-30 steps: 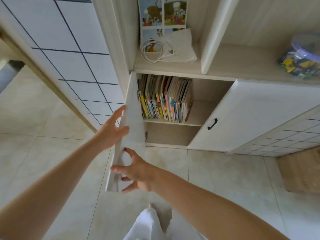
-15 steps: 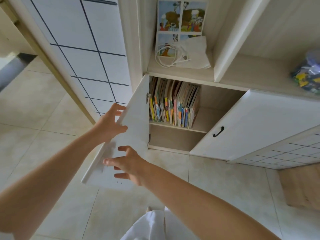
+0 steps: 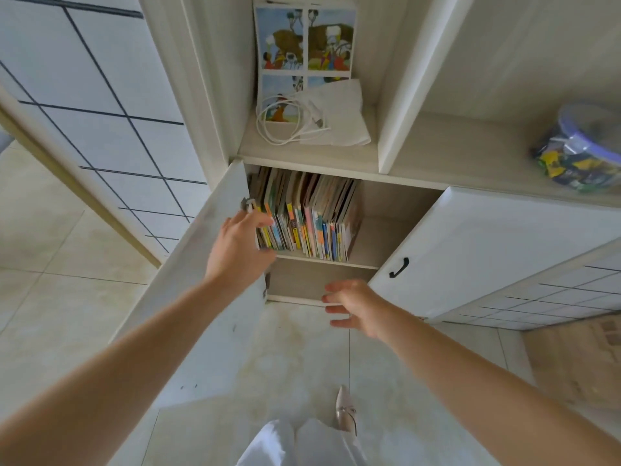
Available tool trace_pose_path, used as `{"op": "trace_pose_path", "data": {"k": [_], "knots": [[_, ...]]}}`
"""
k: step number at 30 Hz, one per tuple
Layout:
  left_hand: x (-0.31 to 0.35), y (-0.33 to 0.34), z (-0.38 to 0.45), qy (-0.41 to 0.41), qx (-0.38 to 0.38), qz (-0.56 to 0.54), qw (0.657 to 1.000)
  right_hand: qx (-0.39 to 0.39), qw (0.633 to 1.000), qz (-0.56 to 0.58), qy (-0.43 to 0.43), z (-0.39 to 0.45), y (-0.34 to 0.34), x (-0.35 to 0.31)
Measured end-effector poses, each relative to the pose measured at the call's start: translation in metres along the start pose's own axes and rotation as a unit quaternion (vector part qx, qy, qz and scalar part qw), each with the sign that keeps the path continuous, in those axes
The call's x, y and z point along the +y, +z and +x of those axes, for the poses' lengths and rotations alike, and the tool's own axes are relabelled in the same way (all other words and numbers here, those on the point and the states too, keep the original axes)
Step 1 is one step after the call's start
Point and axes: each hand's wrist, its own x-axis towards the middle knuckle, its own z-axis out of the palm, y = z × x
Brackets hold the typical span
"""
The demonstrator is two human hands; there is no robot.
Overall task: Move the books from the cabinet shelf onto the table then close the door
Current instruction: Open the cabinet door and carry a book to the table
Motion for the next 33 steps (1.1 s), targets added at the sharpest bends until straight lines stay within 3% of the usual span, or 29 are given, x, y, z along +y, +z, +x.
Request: {"op": "trace_pose_path", "data": {"k": [7,15,20,26,33], "knots": [[0.033,0.119,0.023,-0.105,-0.072,-0.102,0.987,0.023,0.999,-0.011,-0.021,0.062,-0.087,-0.038],[0.040,0.240,0.068,-0.181,-0.031,-0.179,0.966,-0.017,0.997,-0.074,-0.028,0.163,-0.131,-0.070],[0.021,0.290,0.094,-0.146,0.032,-0.161,0.976,0.006,0.995,-0.094,-0.039,0.221,-0.122,-0.085],[0.009,0.325,0.107,-0.052,0.075,-0.057,0.994,-0.004,0.995,-0.097,-0.034,0.267,-0.098,-0.098],[0.004,0.342,0.107,-0.042,0.130,-0.039,0.990,-0.010,0.994,-0.097,-0.054,0.292,-0.088,-0.098]]}}
